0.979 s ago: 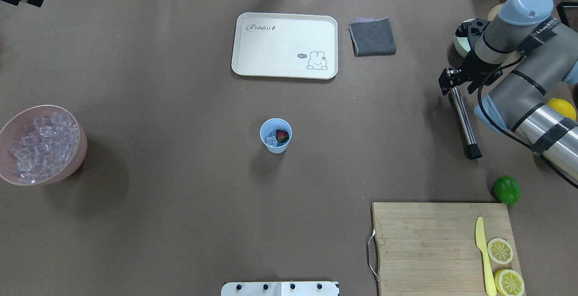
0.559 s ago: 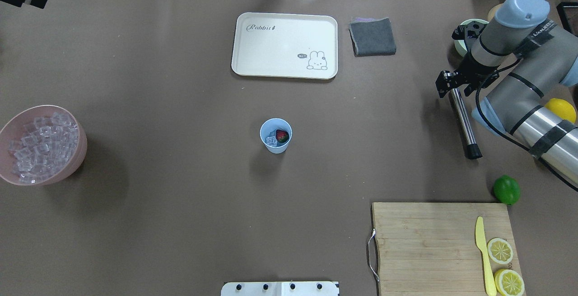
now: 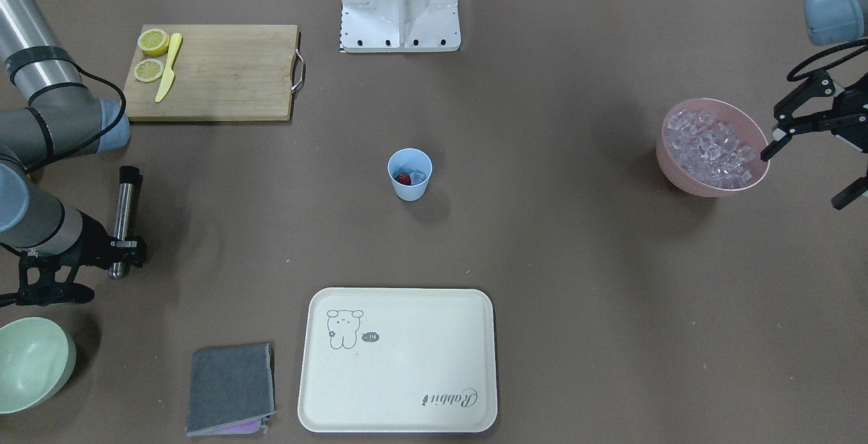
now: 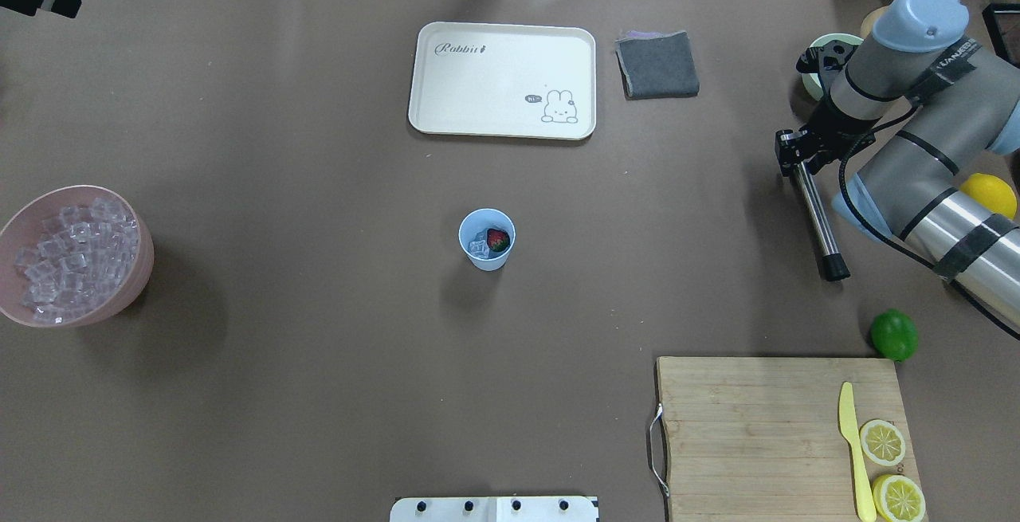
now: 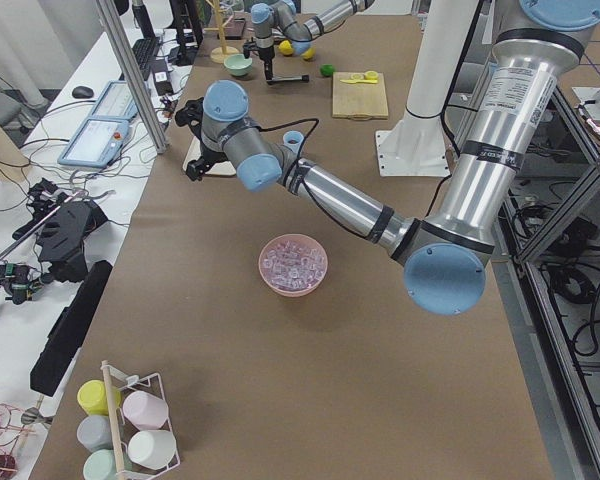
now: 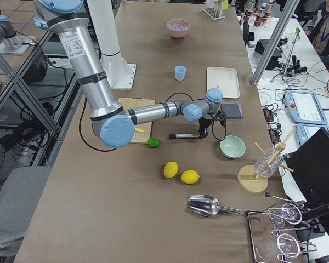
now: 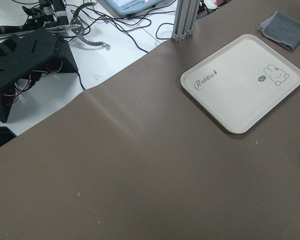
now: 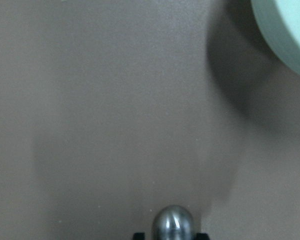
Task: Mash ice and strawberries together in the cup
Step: 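Lower the right gripper and grasp the muddler's metal end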
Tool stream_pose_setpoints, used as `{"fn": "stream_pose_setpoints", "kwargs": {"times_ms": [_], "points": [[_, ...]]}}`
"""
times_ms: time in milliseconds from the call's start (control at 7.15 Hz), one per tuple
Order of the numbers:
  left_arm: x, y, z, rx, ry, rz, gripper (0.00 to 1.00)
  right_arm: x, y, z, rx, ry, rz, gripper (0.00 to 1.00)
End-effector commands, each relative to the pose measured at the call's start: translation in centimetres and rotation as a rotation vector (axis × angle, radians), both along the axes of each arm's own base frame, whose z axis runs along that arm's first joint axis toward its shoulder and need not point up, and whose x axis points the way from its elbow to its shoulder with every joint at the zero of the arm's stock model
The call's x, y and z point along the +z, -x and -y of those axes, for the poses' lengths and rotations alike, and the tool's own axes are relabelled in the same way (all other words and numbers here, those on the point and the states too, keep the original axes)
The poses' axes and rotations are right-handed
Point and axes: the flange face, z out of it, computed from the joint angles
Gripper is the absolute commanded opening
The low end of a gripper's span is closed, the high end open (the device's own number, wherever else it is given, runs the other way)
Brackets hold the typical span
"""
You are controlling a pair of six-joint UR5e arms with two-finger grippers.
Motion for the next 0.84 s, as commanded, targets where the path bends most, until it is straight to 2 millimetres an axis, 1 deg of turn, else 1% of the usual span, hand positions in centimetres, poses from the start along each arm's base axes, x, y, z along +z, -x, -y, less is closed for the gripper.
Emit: {"fn": "stream_pose_setpoints", "kwargs": {"times_ms": [0,140,419,559,699], "points": [[0.0,0.0,0.2,0.0,0.0,0.001,0.97,-1.3,0.0,-0.1,-0.01,-0.027,0.017,0.0],[-0.2,0.0,0.0,0.001,0.002,-0.003,0.97,-3.8,-0.2,0.1,-0.002,-0.063,0.042,0.0],[0.1,0.0,0.2,-0.003,0.013,0.0,0.97,-8.4,-3.1,0.5,0.048,-0.138,0.081,0.0],[1.0,-0.1,0.3,-0.004,0.033,0.003,0.97,-11.2,-4.5,0.8,0.077,-0.181,0.108,0.0],[1.9,-0.1,0.2,0.001,0.055,0.002,0.97,-15.6,-6.4,1.1,0.141,-0.243,0.133,0.0]]}}
